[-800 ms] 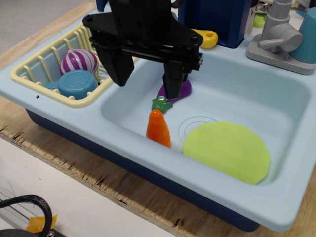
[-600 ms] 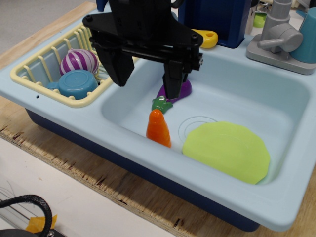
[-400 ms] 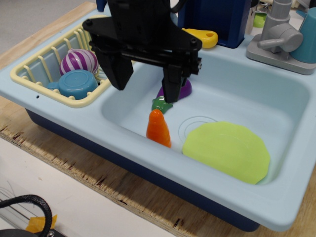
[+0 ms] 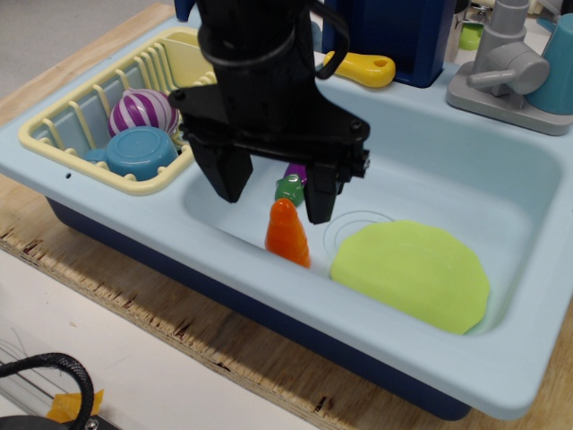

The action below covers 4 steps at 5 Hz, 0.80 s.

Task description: Put carrot on plate

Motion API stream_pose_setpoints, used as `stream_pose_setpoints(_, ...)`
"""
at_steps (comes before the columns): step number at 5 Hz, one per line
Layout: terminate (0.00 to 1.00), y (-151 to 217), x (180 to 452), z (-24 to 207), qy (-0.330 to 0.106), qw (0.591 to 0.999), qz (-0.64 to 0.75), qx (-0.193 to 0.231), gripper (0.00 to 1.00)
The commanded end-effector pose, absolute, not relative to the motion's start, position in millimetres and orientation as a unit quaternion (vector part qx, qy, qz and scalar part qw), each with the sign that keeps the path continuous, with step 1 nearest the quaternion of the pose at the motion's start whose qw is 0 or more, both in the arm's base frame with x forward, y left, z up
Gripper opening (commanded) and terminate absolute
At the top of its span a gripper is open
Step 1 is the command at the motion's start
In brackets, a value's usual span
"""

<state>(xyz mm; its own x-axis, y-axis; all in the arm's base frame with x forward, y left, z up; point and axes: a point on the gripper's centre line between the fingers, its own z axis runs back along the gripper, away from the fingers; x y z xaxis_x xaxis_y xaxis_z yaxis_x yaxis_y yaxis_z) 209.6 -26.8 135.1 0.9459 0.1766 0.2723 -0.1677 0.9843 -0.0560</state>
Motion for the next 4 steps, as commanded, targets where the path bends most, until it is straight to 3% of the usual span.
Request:
stream_pose_setpoints(1,0.00,-22,220,127,-0.156,0.983,0.096,-0.015,1.00)
stream_pose_setpoints(4,0.00,-15,227,103,-0.128,0.986,0.108,-0.025,1.00)
